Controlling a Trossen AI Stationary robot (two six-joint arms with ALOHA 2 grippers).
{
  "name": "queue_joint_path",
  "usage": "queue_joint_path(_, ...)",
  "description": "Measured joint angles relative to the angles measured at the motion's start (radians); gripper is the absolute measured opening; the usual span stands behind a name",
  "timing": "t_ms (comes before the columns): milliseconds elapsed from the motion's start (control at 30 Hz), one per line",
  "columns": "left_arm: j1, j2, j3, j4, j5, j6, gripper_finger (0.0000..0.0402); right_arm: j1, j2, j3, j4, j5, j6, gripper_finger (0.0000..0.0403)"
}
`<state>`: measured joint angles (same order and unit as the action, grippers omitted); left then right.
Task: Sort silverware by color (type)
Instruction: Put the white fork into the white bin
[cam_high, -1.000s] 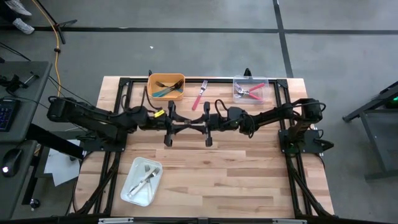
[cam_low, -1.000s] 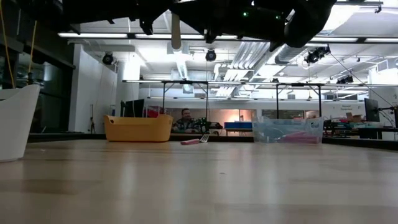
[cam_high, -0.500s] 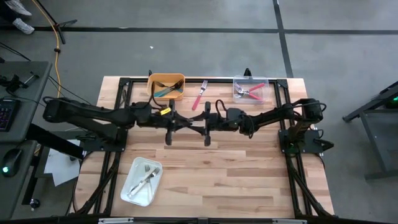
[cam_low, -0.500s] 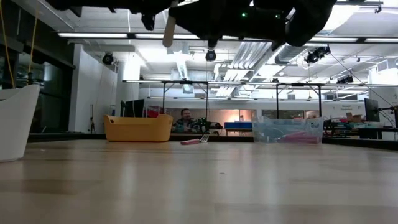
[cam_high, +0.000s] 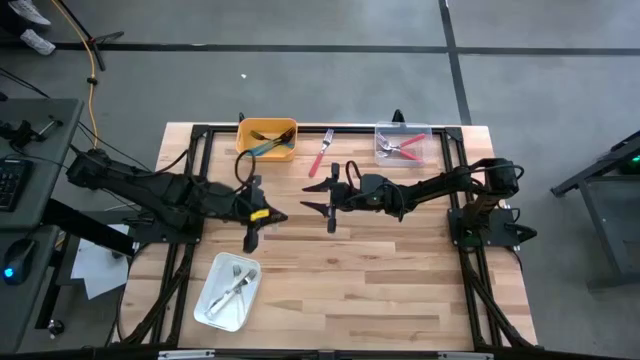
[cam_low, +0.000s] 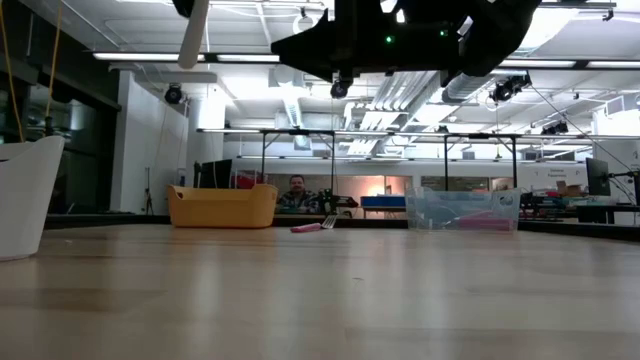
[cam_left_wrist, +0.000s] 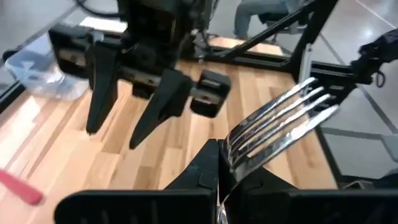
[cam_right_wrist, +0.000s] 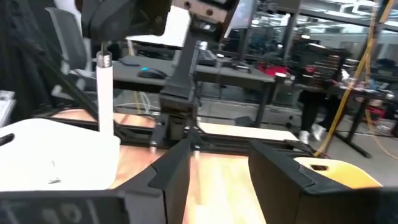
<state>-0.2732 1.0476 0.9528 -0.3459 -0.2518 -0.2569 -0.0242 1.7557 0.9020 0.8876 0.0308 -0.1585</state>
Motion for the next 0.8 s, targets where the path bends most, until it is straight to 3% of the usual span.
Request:
queue_joint_path(233,-0.105,-0.001,0.024,-0.008,-0.121,0.002,0.0003,0.000,0.000,0.000,0.001,-0.005,0.000,0.0138)
queue_joint_path(467,-0.180,-0.005,0.086,-0.201,-0.135,-0.122,0.0002,-0.005,0.000,0.000,-0.015,-0.009,0.000,0.0138)
queue_joint_path(800,-0.303,-0.003,0.152,-0.441,0.070,-0.543,0.0001,-0.016,0.000,0.000,-0.035,-0.010,0.003,0.0138)
